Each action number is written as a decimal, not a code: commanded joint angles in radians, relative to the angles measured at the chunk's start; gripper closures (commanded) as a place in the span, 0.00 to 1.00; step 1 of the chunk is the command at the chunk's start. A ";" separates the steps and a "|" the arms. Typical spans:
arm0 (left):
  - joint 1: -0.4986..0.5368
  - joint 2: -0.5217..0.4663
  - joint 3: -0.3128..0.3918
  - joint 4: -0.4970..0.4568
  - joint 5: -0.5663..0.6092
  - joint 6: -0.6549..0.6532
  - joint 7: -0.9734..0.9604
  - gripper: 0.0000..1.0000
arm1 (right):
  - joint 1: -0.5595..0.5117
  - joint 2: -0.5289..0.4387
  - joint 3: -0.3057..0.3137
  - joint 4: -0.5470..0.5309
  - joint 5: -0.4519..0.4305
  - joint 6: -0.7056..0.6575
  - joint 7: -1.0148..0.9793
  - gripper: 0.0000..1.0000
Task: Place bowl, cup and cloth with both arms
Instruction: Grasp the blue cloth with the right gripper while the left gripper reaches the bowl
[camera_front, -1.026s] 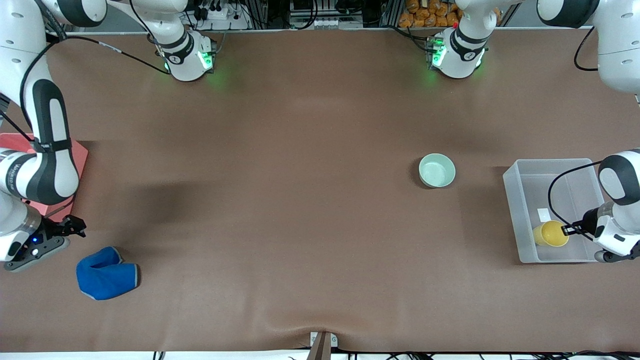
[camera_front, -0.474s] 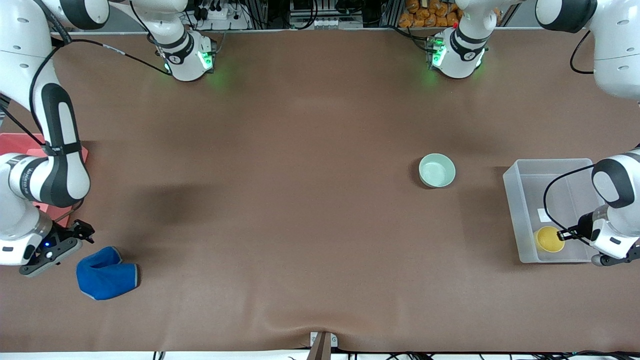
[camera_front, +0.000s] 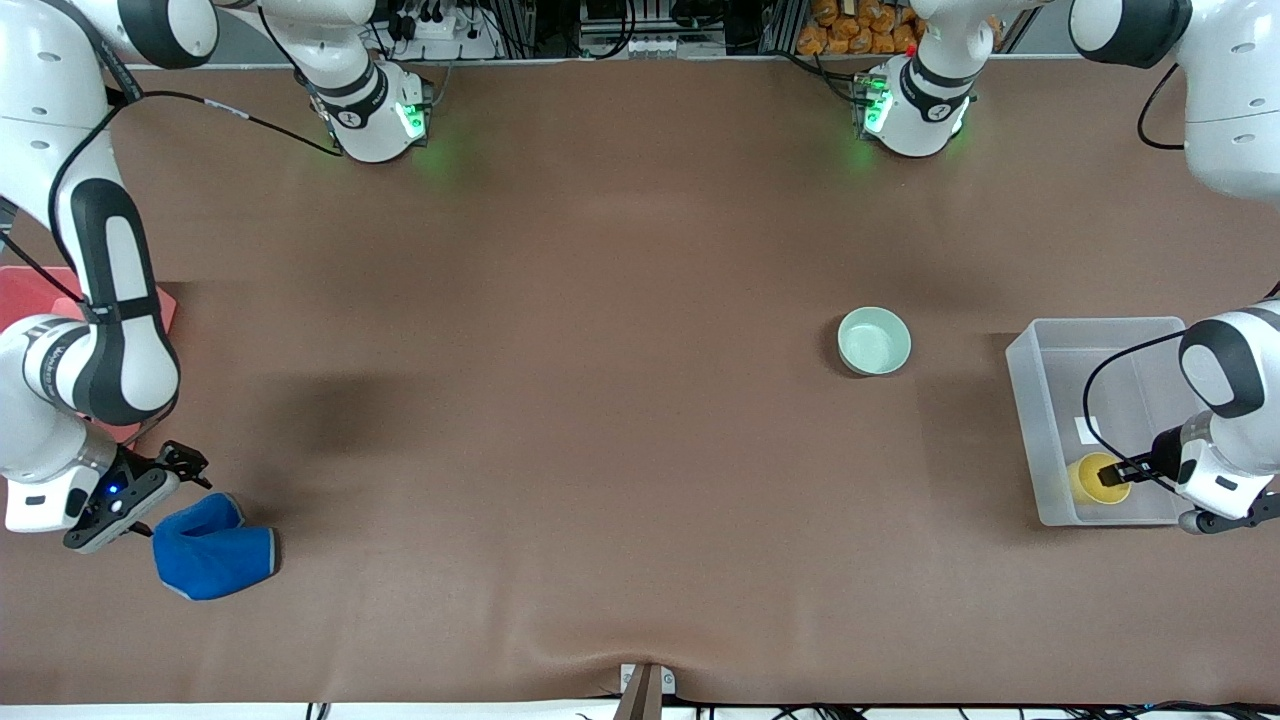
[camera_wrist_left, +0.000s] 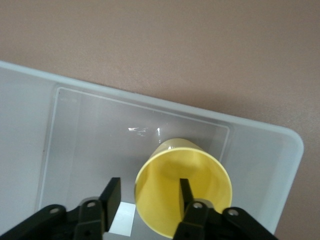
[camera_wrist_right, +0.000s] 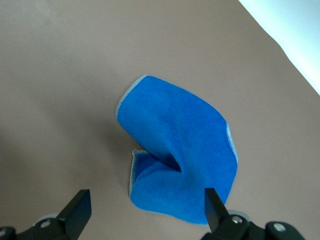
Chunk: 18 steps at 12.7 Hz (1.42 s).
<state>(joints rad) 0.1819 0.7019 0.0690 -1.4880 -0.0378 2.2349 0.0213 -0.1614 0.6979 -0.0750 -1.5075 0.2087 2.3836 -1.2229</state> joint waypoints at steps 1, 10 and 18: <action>0.001 -0.042 0.005 0.009 -0.010 -0.032 0.020 0.44 | -0.043 0.040 0.027 0.032 0.061 0.026 -0.113 0.00; -0.029 -0.229 -0.084 -0.014 0.038 -0.328 -0.104 0.34 | -0.055 0.057 0.029 0.030 0.089 0.043 -0.194 0.00; -0.025 -0.534 -0.250 -0.564 0.055 -0.073 -0.283 0.32 | -0.060 0.072 0.057 0.032 0.127 0.112 -0.299 0.00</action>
<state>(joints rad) 0.1484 0.2713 -0.1402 -1.8474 -0.0170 2.0452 -0.1980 -0.1929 0.7435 -0.0467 -1.5025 0.2881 2.4832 -1.4818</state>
